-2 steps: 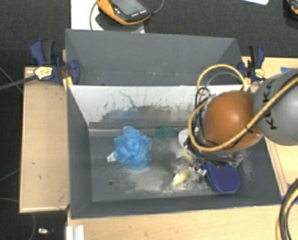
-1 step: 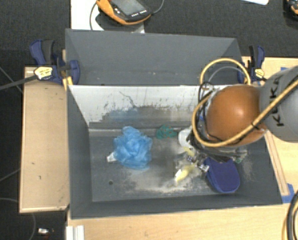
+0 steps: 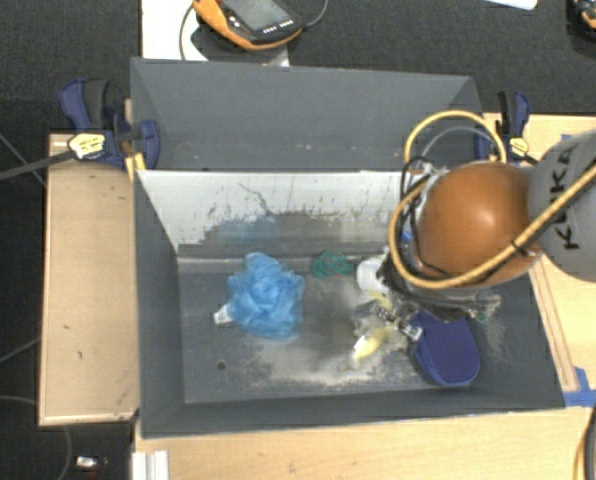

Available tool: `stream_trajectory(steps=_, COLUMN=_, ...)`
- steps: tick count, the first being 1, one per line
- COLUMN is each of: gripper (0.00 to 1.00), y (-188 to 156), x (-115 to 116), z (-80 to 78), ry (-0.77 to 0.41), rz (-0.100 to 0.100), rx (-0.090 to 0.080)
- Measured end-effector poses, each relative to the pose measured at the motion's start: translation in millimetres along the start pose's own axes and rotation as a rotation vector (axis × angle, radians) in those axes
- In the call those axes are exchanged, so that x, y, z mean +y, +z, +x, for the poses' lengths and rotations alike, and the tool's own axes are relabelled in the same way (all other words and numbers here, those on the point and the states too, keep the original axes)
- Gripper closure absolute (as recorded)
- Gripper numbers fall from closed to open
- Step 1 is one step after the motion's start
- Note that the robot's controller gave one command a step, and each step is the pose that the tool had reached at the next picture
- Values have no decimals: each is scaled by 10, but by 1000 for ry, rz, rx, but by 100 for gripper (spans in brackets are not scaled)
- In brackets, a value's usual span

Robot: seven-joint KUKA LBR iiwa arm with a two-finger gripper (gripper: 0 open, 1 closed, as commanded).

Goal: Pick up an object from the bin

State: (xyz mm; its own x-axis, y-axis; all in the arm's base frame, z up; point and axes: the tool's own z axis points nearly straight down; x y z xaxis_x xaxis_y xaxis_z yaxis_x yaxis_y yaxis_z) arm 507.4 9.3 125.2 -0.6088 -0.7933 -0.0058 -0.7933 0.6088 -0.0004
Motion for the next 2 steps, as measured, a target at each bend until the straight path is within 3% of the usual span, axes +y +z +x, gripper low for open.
stream_trajectory(steps=2, gripper=100, y=-415, x=-8, z=-9, ry=5, rz=3, rx=-3)
